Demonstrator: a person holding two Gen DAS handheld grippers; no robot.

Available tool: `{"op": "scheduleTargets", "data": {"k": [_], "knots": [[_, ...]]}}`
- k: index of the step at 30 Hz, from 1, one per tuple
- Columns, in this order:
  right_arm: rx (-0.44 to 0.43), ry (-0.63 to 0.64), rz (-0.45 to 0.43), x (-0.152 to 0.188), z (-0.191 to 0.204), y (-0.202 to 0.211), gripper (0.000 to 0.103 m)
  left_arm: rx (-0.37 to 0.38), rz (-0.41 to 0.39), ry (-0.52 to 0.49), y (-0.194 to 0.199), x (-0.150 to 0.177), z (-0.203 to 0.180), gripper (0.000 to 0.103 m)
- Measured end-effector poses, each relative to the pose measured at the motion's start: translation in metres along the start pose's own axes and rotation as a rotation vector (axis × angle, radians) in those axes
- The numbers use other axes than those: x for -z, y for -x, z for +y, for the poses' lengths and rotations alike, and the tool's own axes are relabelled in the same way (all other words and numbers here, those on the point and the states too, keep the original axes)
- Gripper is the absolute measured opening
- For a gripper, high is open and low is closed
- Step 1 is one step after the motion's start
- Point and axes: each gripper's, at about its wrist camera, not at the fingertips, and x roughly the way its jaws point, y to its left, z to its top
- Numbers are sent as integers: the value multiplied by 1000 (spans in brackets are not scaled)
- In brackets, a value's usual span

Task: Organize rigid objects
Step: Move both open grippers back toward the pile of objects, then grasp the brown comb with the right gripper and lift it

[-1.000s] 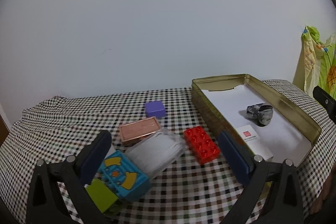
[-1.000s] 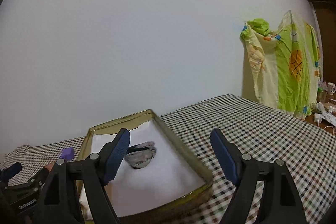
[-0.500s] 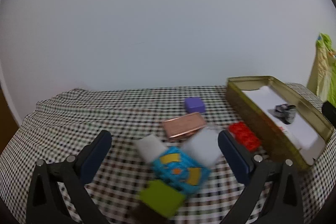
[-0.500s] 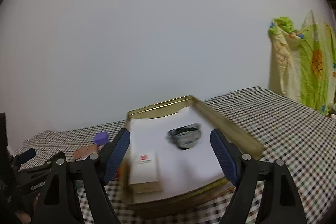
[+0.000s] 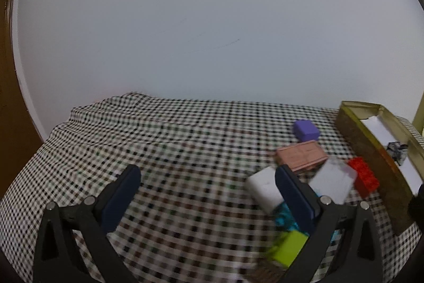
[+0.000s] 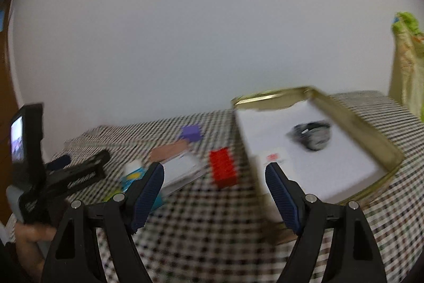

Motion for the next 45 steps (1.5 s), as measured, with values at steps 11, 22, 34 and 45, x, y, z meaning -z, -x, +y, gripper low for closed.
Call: {"op": "scheduleTargets", "data": {"k": [11,22,34,45], "knots": [[-221,163,303,28,69,-40,79,-77,61,40,-14,-2,44,102],[-223,290,421,48,107,-58,60,-122,82,46,-17,-1,63,102],[-285,396,419,48,105,-51,27,-78,97,28,-17,0,58,102],[-254,199,117,-10,21,-6,27,181,38,-44,3,-1,37,102]]}}
